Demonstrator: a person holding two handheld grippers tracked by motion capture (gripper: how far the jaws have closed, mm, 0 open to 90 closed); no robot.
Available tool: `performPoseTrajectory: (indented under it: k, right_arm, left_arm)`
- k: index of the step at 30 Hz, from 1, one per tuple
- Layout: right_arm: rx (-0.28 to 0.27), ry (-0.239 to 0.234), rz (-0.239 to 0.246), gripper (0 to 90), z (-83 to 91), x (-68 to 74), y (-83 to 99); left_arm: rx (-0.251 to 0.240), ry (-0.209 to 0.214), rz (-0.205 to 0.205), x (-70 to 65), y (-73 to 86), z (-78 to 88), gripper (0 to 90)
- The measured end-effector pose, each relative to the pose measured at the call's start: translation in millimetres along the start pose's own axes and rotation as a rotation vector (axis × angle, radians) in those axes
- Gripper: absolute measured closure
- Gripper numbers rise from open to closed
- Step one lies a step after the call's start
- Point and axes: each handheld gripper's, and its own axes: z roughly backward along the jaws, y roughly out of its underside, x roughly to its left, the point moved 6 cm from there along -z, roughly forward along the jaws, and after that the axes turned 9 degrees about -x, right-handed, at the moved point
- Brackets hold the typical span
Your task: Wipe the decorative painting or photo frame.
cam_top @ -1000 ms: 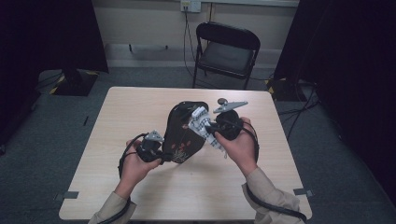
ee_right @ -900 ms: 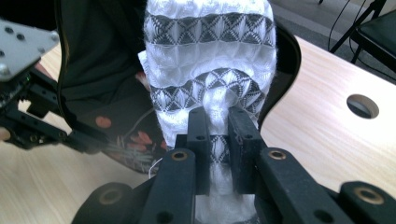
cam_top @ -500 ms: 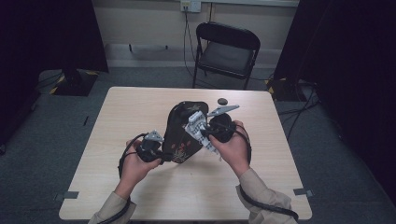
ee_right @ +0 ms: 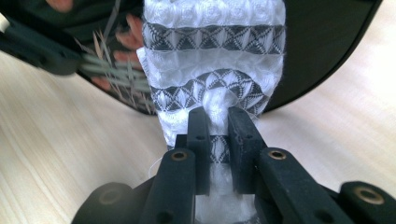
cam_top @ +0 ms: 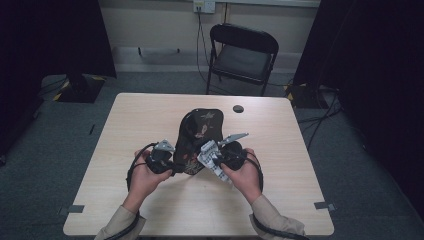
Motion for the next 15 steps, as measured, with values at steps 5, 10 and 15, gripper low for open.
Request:
performPoseTrajectory:
  k: [5,10,15]
  right_arm:
    - [0.027,-0.005,-0.016,81.2,-8.6,-0.3,16.8]
    - [0.047,-0.018,-0.034,81.2,-16.4,1.3,31.6]
    - [0.062,-0.025,-0.035,81.2,-20.6,3.6,40.4]
  left_arm:
    - [-0.001,0.0,0.0,-0.1,-0.1,-0.1,78.6]
    - [0.004,0.001,0.002,0.3,0.1,0.4,78.6]
    - [0.004,0.0,0.003,0.2,0.1,0.4,78.6]
